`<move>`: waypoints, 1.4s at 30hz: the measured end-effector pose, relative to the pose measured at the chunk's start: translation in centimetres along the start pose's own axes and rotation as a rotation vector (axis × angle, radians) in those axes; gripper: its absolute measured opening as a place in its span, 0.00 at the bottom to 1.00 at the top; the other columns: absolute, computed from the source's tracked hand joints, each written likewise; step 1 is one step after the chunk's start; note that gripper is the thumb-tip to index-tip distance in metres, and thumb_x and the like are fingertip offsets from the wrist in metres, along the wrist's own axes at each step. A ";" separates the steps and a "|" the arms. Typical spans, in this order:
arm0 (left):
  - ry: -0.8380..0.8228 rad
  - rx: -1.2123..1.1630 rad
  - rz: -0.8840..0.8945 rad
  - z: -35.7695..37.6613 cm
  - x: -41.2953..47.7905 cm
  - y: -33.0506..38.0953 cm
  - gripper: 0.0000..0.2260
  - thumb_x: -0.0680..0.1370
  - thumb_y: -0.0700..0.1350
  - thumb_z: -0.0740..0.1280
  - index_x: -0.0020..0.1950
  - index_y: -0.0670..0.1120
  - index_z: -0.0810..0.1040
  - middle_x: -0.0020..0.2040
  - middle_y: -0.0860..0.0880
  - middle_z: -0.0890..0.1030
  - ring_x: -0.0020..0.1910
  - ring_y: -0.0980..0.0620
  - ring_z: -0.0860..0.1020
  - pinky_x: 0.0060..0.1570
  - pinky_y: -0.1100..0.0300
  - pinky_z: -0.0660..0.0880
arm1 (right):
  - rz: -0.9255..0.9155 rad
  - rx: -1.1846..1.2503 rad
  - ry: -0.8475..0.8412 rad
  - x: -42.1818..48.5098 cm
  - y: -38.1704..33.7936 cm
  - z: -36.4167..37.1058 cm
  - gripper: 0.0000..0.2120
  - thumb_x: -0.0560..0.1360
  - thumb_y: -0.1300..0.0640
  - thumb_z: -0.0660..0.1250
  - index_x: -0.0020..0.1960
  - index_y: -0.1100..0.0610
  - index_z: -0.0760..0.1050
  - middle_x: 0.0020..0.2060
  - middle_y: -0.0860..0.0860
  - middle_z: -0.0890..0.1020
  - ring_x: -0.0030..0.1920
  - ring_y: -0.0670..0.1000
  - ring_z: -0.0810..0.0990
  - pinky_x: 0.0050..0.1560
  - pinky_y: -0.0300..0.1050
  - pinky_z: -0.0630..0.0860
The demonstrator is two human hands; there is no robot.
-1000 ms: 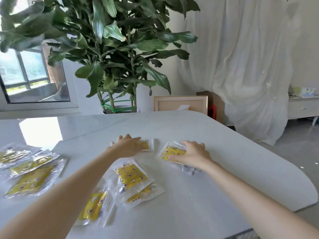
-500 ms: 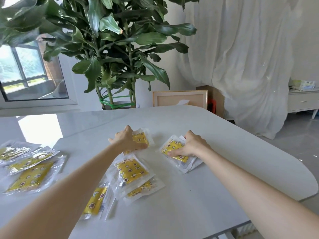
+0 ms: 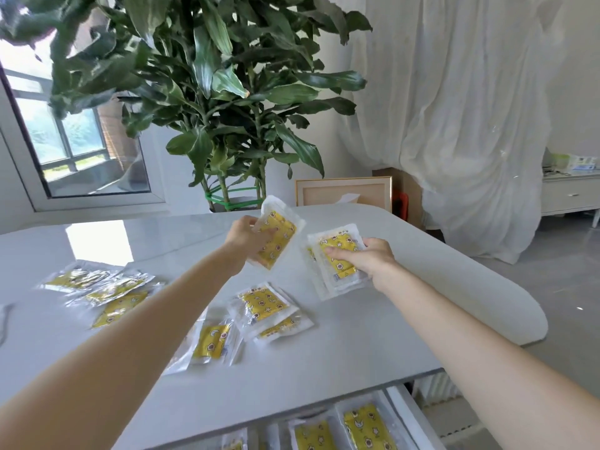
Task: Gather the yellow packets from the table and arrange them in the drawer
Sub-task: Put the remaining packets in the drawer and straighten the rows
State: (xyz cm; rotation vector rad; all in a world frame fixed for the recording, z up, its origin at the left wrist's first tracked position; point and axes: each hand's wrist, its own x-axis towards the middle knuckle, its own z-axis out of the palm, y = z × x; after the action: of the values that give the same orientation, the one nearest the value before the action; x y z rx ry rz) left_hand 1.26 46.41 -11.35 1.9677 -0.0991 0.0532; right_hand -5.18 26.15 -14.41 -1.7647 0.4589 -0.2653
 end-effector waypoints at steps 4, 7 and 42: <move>0.002 -0.158 -0.022 -2.4 -4.3 0.8 0.19 0.74 0.47 0.72 0.61 0.42 0.74 0.40 0.49 0.79 0.35 0.52 0.79 0.40 0.57 0.78 | -0.045 0.055 -0.045 -4.7 -1.9 -1.1 0.17 0.61 0.54 0.82 0.45 0.57 0.80 0.44 0.51 0.86 0.43 0.50 0.84 0.43 0.45 0.82; -0.038 -0.254 -0.031 -4.1 -8.2 0.6 0.21 0.72 0.46 0.73 0.61 0.40 0.73 0.41 0.47 0.81 0.34 0.51 0.81 0.41 0.56 0.81 | -0.071 0.059 -0.088 -8.4 -2.8 -1.9 0.16 0.63 0.52 0.81 0.47 0.54 0.79 0.40 0.47 0.84 0.35 0.44 0.80 0.30 0.36 0.71; -0.389 -0.153 -0.703 -10.2 -24.6 -17.8 0.13 0.79 0.33 0.62 0.62 0.33 0.68 0.41 0.39 0.84 0.33 0.45 0.84 0.33 0.52 0.82 | 0.360 -0.233 -0.315 -20.3 11.3 2.1 0.19 0.72 0.64 0.72 0.60 0.64 0.71 0.45 0.58 0.83 0.42 0.55 0.83 0.45 0.49 0.80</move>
State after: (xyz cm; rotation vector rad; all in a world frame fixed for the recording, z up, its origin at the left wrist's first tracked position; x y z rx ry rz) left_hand -21.48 63.82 -25.80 1.7406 0.3285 -0.7721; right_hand -24.36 34.77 -24.54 -1.8680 0.5829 0.3282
